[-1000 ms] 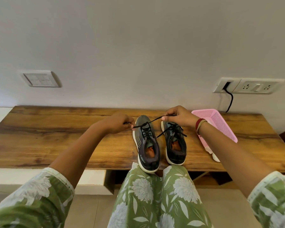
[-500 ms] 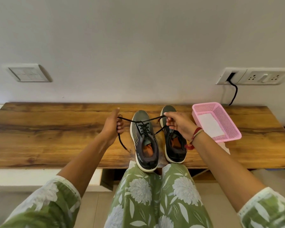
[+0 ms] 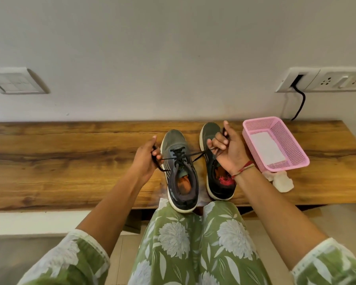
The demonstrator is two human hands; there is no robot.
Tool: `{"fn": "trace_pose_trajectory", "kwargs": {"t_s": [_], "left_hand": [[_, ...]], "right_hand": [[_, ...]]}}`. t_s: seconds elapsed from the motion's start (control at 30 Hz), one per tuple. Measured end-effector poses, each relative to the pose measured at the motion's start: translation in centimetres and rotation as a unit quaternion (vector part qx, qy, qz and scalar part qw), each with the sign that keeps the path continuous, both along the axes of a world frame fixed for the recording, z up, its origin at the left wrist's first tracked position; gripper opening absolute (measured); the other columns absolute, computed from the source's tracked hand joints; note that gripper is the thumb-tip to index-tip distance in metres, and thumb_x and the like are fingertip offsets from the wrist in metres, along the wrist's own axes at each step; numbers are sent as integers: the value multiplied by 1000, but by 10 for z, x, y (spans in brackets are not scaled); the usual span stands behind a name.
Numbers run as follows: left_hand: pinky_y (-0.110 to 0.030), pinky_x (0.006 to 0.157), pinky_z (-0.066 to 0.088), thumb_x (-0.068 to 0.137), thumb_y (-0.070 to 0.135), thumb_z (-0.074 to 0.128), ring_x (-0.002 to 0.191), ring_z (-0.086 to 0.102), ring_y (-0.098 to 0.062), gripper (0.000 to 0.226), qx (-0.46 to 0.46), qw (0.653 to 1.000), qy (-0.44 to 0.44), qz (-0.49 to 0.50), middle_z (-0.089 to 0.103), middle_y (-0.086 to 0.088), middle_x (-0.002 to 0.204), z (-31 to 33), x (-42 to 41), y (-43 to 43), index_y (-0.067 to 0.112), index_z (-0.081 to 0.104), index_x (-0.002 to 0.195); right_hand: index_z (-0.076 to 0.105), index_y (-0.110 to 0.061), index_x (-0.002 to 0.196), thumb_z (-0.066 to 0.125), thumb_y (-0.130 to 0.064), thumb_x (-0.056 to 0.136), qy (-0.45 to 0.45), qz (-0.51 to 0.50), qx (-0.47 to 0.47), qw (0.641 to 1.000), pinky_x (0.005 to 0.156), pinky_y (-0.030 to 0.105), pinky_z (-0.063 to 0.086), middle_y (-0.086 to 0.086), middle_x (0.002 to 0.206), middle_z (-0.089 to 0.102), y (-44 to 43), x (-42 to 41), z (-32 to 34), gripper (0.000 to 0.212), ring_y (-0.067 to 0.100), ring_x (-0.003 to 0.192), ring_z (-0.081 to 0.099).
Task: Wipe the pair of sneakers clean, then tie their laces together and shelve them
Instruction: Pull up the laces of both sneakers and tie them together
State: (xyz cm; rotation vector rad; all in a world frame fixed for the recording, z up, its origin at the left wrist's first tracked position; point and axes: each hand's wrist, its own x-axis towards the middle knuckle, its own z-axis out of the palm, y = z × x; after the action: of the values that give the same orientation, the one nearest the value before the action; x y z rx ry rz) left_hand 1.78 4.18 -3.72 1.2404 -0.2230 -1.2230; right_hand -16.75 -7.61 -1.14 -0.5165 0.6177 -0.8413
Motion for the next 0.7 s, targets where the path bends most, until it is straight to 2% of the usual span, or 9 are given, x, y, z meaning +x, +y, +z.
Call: {"fn": "trace_pose_trajectory", "kwargs": {"t_s": [0.07, 0.13, 0.23, 0.3, 0.4, 0.47, 0.53, 0.6, 0.7], "left_hand": [[-25, 58, 34, 97, 34, 50, 47, 34, -7, 39, 26, 984, -167, -55, 37, 10, 48, -2, 8, 3, 22, 45, 60], [-22, 58, 35, 92, 36, 58, 50, 35, -6, 38, 32, 937, -329, -115, 40, 8, 53, -5, 17, 5, 20, 46, 60], [-14, 57, 41, 80, 37, 74, 56, 47, 1, 24, 45, 840, -487, -235, 54, 10, 64, -5, 22, 5, 19, 61, 75], [-10, 58, 35, 80, 33, 75, 61, 51, 7, 15, 73, 774, -551, -303, 57, 19, 71, -7, 20, 4, 21, 71, 88], [-18, 66, 39, 85, 30, 70, 77, 57, -3, 17, 98, 701, -617, -343, 68, 10, 89, -14, 14, 2, 21, 74, 99], [-21, 66, 39, 87, 30, 68, 80, 59, -8, 16, 97, 703, -617, -341, 68, 6, 90, -15, 12, 2, 20, 74, 98], [-23, 69, 40, 87, 32, 67, 82, 54, -7, 15, 96, 715, -609, -330, 57, 10, 86, -14, 13, 4, 21, 74, 95], [-33, 85, 41, 86, 39, 66, 94, 47, -8, 16, 126, 682, -641, -329, 49, 12, 92, -13, 16, 6, 27, 73, 94], [-44, 98, 34, 87, 45, 63, 112, 45, -15, 18, 180, 629, -677, -339, 51, 12, 104, -12, 20, 7, 32, 72, 96]], "right_hand": [[45, -23, 66, 51, -31, 94, 95, 24, -51, 994, 38, 18, 23, -10, 41, 25, -6, -4, -3, 30, 4, 33, 19], [52, -22, 75, 58, -26, 91, 240, 72, -188, 950, 35, 17, 20, -11, 44, 33, -14, -9, -10, 18, 3, 34, 24], [69, -21, 91, 73, -25, 79, 402, 206, -427, 784, 61, 11, 42, -18, 72, 63, -18, -11, -10, 13, -1, 64, 58], [73, -24, 96, 79, -29, 72, 464, 313, -482, 674, 79, 13, 43, -14, 92, 68, -17, -8, -11, 25, -2, 87, 60], [74, -21, 100, 74, -25, 79, 519, 375, -539, 548, 83, 20, 46, -10, 94, 69, -8, -2, -14, 21, 2, 88, 59], [74, -23, 97, 69, -25, 83, 533, 335, -572, 526, 83, 29, 49, -8, 93, 70, -6, -1, -17, 15, 7, 86, 60], [73, -27, 92, 67, -28, 84, 535, 289, -576, 547, 81, 34, 49, -9, 89, 64, -6, -1, -22, 10, 9, 84, 58], [73, -27, 85, 70, -27, 81, 535, 270, -546, 586, 82, 32, 46, -10, 86, 53, -6, -2, -27, 5, 10, 84, 52], [72, -25, 80, 73, -25, 79, 560, 247, -510, 604, 83, 27, 39, -12, 85, 44, 0, 3, -33, 2, 10, 86, 48]]}}
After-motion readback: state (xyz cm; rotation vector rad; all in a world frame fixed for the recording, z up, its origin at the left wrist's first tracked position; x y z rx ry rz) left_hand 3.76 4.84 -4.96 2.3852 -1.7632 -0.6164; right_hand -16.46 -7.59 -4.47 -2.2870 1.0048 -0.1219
